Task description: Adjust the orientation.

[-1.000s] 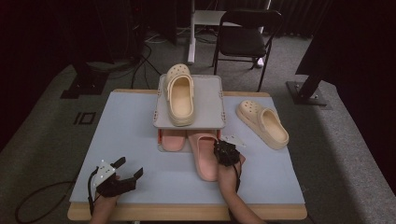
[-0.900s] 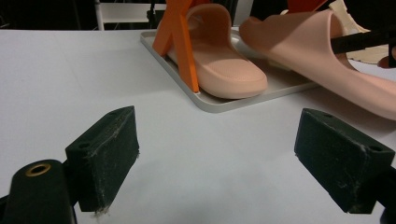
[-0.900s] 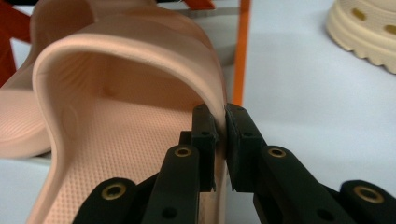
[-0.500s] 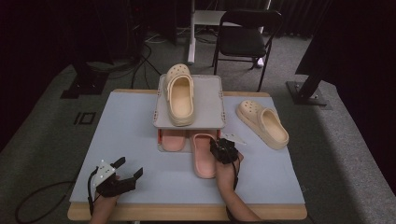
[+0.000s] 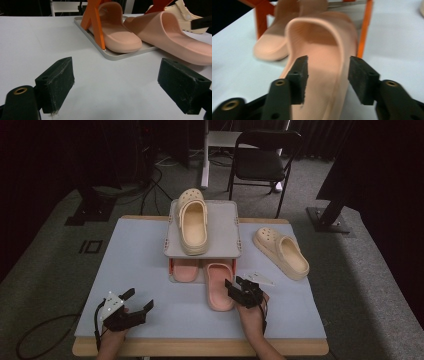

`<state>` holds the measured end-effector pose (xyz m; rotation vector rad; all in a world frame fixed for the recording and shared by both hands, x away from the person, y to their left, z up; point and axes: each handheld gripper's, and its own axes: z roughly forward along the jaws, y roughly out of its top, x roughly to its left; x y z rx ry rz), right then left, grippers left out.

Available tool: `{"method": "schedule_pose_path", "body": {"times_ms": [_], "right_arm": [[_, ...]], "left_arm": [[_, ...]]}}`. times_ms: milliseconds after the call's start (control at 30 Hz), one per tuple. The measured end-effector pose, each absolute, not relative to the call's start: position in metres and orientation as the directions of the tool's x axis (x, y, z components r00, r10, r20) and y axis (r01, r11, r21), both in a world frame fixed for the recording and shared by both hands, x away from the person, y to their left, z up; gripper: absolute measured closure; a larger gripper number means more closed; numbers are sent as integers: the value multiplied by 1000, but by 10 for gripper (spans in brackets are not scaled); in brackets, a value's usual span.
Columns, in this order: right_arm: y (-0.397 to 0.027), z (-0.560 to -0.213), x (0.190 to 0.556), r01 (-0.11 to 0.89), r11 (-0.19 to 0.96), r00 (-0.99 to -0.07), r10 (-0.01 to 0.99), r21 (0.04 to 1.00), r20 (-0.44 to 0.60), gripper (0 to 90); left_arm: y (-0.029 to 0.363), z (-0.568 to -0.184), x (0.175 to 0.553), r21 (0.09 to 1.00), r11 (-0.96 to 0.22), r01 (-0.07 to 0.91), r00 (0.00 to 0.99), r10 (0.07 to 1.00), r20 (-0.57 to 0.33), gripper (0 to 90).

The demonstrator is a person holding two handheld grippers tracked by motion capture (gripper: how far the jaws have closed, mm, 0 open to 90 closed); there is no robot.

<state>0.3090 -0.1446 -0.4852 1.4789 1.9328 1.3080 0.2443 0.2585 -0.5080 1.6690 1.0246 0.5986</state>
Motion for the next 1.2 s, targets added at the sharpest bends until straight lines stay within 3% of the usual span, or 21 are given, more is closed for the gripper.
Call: {"method": "schedule_pose_path", "body": {"times_ms": [100,267,833,1200], "right_arm": [[-146,-485,296,550,29,-415,877,834,243,394],[-146,-486,275,542,70,-429,880,837,204,321],[-144,-500,249,553,142,-463,872,821,161,232],[-140,-514,243,575,170,-474,866,800,157,224]], "left_arm": [[258,-508,244,937,-94,336,509,855,-97,135],[258,-508,244,937,-93,336,511,854,-98,135],[259,-508,244,937,-93,336,510,855,-99,135],[260,-507,244,939,-82,335,506,856,-105,135]]}}
